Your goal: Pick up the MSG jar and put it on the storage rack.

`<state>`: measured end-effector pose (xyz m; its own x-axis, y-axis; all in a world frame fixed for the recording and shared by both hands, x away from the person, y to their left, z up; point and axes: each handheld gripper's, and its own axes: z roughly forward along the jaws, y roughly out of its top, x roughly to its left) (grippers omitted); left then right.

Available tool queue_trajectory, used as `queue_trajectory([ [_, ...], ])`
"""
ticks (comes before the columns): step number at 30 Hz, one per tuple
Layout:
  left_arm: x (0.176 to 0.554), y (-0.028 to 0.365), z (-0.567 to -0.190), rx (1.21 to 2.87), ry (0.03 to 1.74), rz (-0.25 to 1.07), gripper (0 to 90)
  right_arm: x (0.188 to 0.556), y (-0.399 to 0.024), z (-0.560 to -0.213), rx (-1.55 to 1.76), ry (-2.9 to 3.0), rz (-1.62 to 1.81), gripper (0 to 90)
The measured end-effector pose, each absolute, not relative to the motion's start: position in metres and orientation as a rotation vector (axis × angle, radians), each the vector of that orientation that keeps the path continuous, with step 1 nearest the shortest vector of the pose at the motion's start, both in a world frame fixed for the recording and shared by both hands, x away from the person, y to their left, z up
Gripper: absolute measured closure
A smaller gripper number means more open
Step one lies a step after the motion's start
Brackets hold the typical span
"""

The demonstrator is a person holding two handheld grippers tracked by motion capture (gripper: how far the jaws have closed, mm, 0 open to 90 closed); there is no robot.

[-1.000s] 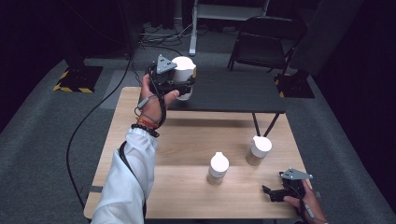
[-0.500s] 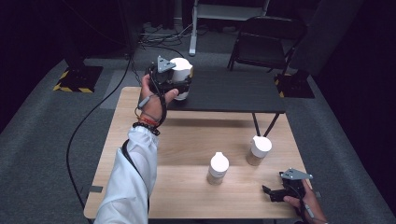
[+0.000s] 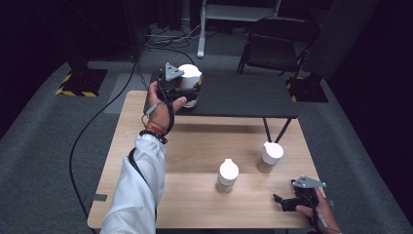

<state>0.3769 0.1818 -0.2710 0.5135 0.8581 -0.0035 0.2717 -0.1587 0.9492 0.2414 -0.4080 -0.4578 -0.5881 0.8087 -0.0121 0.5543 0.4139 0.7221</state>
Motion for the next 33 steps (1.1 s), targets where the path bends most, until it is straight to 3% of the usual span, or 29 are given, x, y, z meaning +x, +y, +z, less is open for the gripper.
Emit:
queue_trajectory([
  [16, 0.370, 0.180, -0.281, 1.690, 0.917, 0.755, 27.7, 0.241, -0.408, -0.458, 1.172, 2.315, 0.980, 0.0],
  [30, 0.370, 0.172, -0.280, 1.718, 0.950, 0.786, 14.1, 0.241, -0.408, -0.458, 1.172, 2.315, 0.980, 0.0],
  [33, 0.371, 0.168, -0.280, 1.714, 0.971, 0.798, 7.8, 0.241, -0.408, -0.458, 1.172, 2.315, 0.980, 0.0],
])
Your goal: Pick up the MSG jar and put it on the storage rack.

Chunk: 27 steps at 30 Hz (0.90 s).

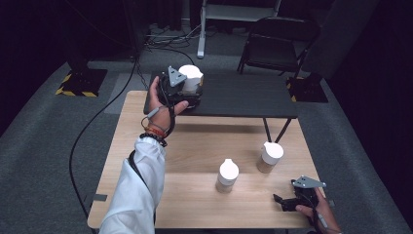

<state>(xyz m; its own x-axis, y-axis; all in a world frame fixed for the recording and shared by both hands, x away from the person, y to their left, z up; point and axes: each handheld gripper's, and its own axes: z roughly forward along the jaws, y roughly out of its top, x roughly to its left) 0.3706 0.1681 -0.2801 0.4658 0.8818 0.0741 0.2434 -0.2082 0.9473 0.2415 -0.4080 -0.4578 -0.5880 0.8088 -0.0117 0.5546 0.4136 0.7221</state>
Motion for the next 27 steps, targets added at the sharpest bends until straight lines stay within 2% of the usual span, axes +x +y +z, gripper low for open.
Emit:
queue_trajectory([
  [11, 0.372, 0.163, -0.280, 1.707, 1.010, 0.809, 0.6, 0.241, -0.408, -0.458, 1.171, 2.315, 0.980, 0.0],
  [27, 0.357, 0.167, -0.288, 1.672, 0.982, 0.859, 0.3, 0.241, -0.408, -0.458, 1.172, 2.315, 0.980, 0.0],
])
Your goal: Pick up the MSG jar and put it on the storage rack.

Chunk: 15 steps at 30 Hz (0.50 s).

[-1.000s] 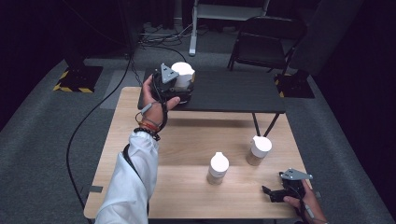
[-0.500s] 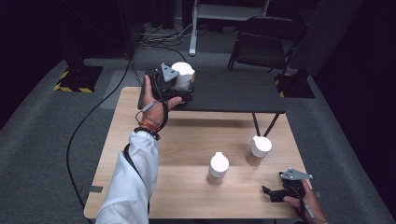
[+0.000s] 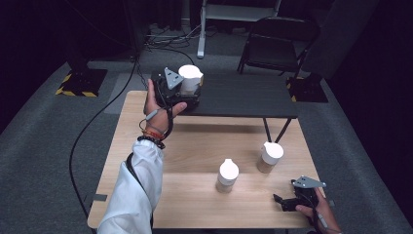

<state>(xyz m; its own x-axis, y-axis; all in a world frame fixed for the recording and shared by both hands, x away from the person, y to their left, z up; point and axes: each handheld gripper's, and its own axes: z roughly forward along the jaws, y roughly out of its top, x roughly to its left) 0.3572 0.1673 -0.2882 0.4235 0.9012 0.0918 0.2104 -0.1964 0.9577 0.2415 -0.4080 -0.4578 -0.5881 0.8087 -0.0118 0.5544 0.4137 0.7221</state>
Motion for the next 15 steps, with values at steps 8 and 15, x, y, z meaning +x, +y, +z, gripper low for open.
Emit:
queue_trajectory([
  [8, 0.345, 0.169, -0.296, 1.661, 0.954, 0.881, 0.3, 0.241, -0.408, -0.458, 1.172, 2.315, 0.980, 0.0],
  [15, 0.331, 0.171, -0.305, 1.645, 0.919, 0.897, 0.3, 0.241, -0.408, -0.458, 1.172, 2.315, 0.980, 0.0],
])
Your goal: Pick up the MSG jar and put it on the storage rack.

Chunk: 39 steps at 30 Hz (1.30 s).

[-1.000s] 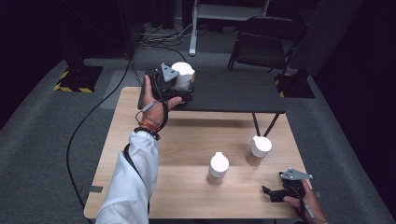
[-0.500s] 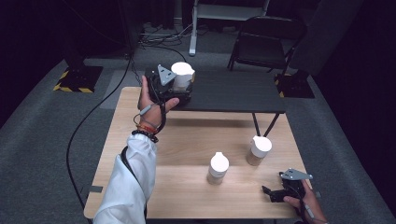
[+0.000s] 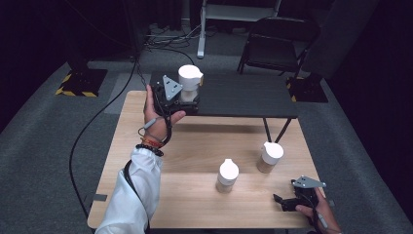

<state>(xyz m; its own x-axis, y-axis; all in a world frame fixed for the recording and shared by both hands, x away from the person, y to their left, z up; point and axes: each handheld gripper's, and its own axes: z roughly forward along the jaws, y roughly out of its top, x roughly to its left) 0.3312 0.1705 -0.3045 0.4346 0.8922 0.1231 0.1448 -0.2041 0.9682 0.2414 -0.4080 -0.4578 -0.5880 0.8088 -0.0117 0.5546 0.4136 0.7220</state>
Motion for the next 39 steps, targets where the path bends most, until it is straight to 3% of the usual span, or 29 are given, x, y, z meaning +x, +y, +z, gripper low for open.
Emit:
queue_trajectory([
  [15, 0.306, 0.170, -0.314, 1.682, 0.824, 0.934, 0.3, 0.241, -0.408, -0.458, 1.172, 2.315, 0.980, 0.0],
  [39, 0.271, 0.162, -0.355, 1.871, 0.692, 0.990, 0.3, 0.241, -0.408, -0.458, 1.171, 2.315, 0.980, 0.0],
])
